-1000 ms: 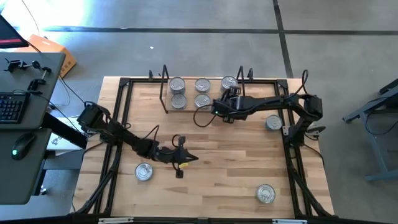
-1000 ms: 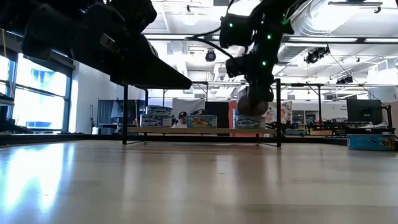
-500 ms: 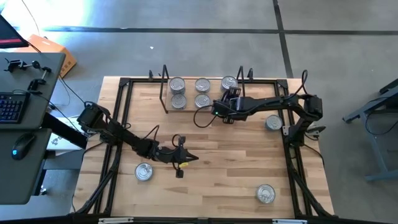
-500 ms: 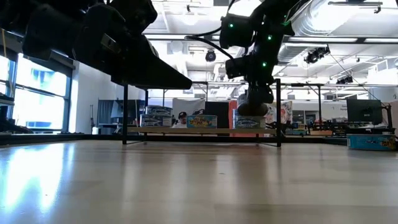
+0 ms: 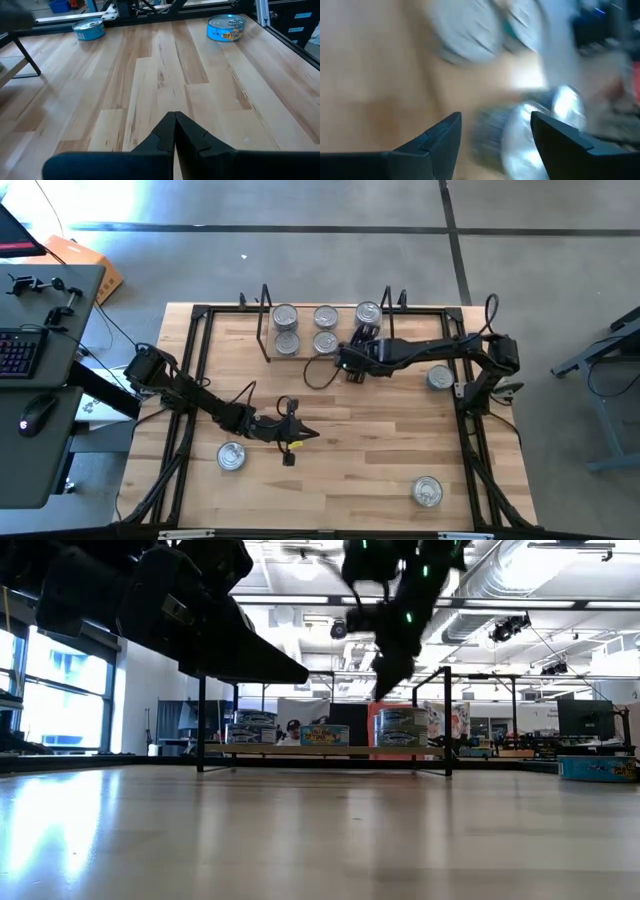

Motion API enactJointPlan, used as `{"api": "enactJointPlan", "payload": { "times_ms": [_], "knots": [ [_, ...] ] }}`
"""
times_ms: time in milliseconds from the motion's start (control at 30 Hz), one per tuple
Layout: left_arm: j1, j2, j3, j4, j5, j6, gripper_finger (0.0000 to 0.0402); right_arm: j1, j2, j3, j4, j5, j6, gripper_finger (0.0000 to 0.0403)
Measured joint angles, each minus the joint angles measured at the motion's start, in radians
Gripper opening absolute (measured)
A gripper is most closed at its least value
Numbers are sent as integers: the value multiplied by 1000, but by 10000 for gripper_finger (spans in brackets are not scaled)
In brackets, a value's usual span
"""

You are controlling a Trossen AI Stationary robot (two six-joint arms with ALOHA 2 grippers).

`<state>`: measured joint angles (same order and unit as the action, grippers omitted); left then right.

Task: Stack canned seafood by type on shelf
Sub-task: Stack the yellow and blue tuna can on top of the other yellow and blue tuna can on the shelf

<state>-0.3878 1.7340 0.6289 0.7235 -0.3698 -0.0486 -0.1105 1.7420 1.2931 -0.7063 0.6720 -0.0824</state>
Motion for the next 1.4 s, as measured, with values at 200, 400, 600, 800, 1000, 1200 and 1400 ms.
{"api": "enactJointPlan", "payload": {
  "times_ms": [200,400,600,800,1000,1200,1400],
  "knots": [
    [-3,0,0,0,0,0,0,163,0,68,-57,-350,25,231],
    [-27,0,0,-1,0,0,0,329,-3,41,-338,-597,306,213],
    [-43,0,-1,15,1,50,0,442,-65,-180,-591,-564,674,163],
    [-45,0,-1,17,1,88,0,412,-198,-449,-759,-464,1045,102],
    [-39,1,-1,38,0,130,0,306,-294,-484,-812,-312,1209,52],
    [-31,2,0,38,0,109,0,127,-308,-549,-651,-260,1079,7],
    [-33,2,0,35,1,105,0,-8,-302,-610,-502,-265,976,6]
  ]
}}
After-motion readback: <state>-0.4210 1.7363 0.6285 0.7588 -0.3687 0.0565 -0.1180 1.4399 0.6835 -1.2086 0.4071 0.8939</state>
